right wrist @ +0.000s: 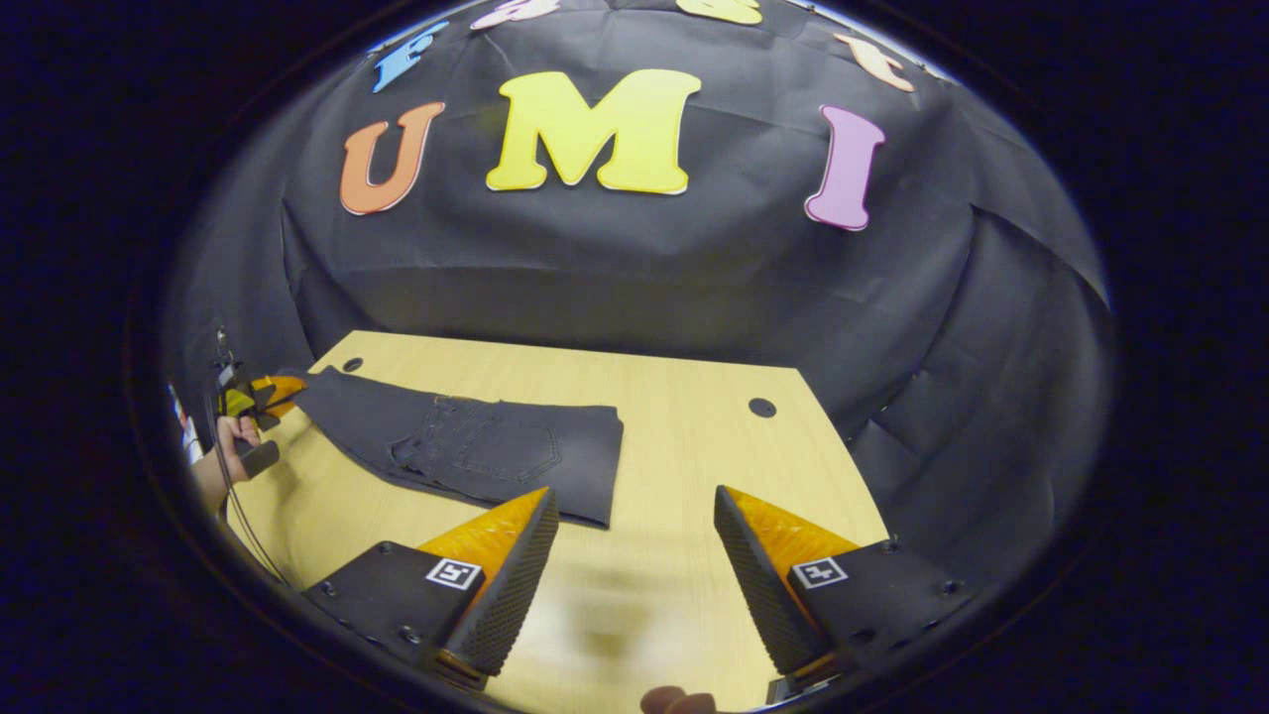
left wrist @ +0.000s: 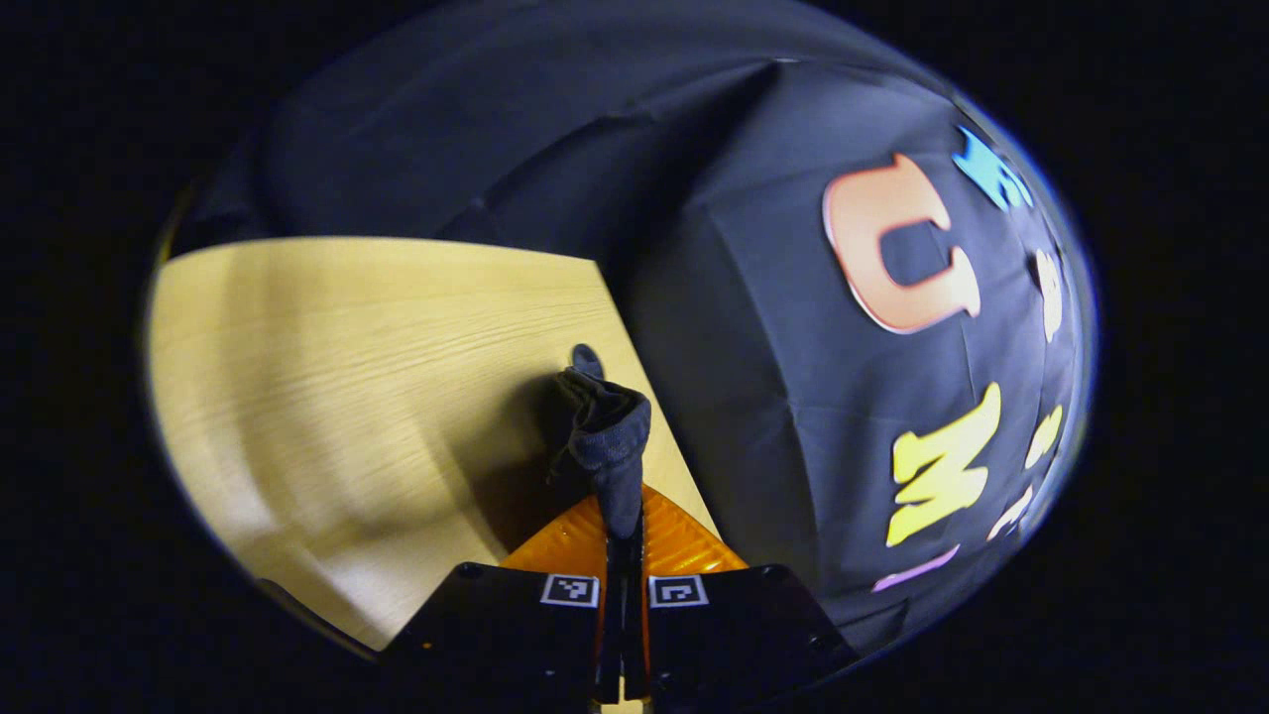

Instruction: Grasp the waist and the cuffs of the jeans and fold them to make the two legs overlap; first hold the waist and fold one-third of the jeans toward the cuffs, then hold the cuffs and fold the remaining one-third in the same direction to finish folding.

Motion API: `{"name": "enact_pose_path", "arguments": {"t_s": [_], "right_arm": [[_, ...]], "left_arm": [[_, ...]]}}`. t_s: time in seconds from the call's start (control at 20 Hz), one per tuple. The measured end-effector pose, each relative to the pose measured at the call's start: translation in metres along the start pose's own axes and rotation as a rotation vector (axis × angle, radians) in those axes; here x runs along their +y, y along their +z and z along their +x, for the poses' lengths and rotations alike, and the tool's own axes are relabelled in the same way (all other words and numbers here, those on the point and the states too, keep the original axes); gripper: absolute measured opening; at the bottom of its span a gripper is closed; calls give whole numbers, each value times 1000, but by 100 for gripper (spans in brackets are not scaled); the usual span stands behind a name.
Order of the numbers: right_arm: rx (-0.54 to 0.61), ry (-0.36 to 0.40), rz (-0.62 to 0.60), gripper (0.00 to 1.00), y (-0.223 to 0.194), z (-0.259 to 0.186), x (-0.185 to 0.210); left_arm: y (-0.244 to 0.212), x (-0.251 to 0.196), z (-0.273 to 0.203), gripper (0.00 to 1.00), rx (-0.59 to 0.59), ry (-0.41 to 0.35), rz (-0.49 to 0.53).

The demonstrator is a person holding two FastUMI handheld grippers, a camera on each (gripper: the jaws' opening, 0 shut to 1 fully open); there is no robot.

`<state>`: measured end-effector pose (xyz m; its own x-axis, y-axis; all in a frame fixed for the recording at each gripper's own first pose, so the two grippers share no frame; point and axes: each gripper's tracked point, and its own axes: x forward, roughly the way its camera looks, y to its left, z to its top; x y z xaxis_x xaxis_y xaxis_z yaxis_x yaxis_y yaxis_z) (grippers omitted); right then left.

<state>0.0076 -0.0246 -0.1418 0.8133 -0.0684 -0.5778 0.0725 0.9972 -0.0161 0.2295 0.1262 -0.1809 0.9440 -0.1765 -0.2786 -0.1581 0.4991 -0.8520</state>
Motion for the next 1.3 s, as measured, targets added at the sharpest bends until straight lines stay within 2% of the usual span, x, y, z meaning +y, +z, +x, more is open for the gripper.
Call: {"name": "enact_pose_path", "arguments": {"t_s": [0.3, 0.6, 0.75, 1.0, 1.15, 1.3], "right_arm": [[-23, -7, 14, 97, -5, -17, -18], [-55, -20, 37, 98, -5, -34, -40], [-67, -28, 66, 96, -10, -45, -60], [-62, -75, 121, 97, -28, -59, -104], [-44, -116, 162, 96, -43, -65, -134], [-17, -154, 193, 96, -58, -70, -162]], "left_arm": [[-11, -95, -9, 4, -16, -93, 226], [-53, -188, -17, 4, -8, -192, 458], [-95, -223, -17, 4, 22, -227, 603], [-182, -264, -9, 3, 80, -249, 771], [-238, -268, 3, 4, 114, -238, 894], [-289, -252, 23, 4, 165, -214, 990]]}}
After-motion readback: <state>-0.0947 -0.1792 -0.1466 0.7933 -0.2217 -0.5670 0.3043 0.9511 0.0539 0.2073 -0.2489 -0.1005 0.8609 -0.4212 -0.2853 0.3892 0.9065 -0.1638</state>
